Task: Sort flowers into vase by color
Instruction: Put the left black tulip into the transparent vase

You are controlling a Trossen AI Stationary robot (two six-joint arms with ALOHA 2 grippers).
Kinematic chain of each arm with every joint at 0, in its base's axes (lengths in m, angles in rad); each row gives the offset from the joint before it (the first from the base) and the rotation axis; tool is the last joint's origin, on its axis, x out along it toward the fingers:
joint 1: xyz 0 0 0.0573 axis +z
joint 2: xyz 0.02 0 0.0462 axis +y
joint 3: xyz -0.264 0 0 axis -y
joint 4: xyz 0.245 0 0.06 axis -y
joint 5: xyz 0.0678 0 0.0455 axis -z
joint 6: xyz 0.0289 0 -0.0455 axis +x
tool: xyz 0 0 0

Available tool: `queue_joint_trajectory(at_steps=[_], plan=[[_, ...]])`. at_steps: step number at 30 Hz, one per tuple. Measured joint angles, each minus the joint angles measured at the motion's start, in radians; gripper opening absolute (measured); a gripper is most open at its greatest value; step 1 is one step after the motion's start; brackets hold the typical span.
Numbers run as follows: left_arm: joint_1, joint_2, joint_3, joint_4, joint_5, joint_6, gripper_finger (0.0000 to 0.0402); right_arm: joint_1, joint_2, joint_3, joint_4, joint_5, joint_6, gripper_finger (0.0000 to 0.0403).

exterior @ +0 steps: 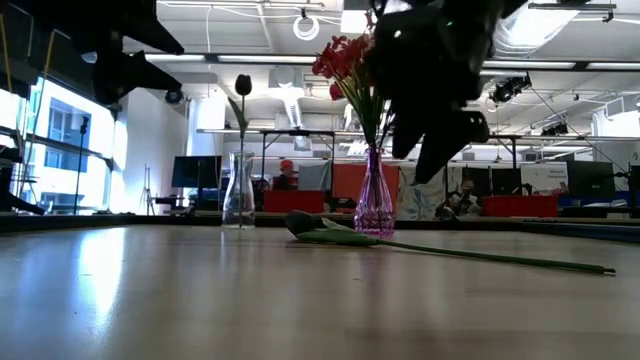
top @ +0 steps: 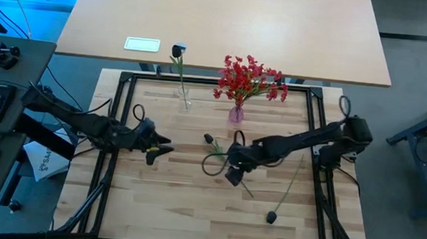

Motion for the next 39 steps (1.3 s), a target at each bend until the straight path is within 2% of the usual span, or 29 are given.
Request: queue_joint_trajectory(at_steps=[7,13,18,23,33,39], plan=[[0.000,0.000,0.000,-0.029,0.063,0.161,0.0209,-0.034,0.196,0.166,-0.058,0.027,0.093,0.0247],[0.000,0.000,0.000,-0.030,0.160,0.202,0.0208,-0.069,0.353,0.320,-0.194,0.007,0.065,0.0247],[0.000,0.000,0.000,-0.031,0.210,0.208,0.0208,-0.079,0.412,0.423,-0.345,0.022,0.014,0.0247],[0.001,0.000,0.000,-0.031,0.200,0.210,0.0208,-0.084,0.415,0.436,-0.362,0.046,-0.046,0.0243],[0.015,0.000,0.000,-0.011,0.199,0.167,0.0208,-0.112,0.452,0.435,-0.354,0.047,-0.123,0.0158],[0.047,0.000,0.000,0.031,0.198,0.110,0.0208,-0.124,0.456,0.393,-0.343,0.028,-0.135,0.0144]])
